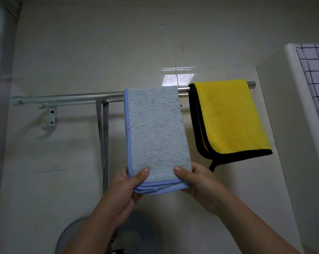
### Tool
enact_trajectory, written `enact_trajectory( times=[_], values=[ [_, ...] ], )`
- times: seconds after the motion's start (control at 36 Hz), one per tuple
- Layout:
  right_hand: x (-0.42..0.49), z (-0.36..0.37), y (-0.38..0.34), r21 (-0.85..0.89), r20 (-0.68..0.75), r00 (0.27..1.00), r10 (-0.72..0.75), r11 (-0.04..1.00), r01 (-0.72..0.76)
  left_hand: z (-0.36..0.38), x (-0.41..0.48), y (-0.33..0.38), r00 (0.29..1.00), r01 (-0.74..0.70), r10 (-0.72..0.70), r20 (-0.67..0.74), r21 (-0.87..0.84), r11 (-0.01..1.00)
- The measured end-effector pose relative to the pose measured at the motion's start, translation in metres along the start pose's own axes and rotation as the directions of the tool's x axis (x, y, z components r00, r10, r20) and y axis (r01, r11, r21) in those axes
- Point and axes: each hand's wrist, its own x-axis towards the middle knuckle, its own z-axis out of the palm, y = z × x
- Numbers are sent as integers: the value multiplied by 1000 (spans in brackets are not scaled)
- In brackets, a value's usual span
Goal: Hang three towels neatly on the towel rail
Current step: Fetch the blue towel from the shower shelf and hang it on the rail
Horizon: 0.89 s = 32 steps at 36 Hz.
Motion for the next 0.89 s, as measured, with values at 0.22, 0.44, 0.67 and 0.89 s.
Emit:
enact_trajectory(
  times=[0.22,0.44,0.67,0.89],
  values=[
    [-1,3,1,38,3,1000,-29,999,29,0,-4,1,1000,-11,11,-20,-10,1000],
    [-1,6,-7,34,-31,996,-87,996,88,-2,-4,7,997,46,-46,-58,7,999],
    [-3,12,1,-51,-81,986,-146,988,142,3,-12,6,999,-20,21,-28,30,999],
    [-12,19,0,-34,-85,961,-264,964,262,7,-21,7,992,-121,121,-37,16,993]
  ],
)
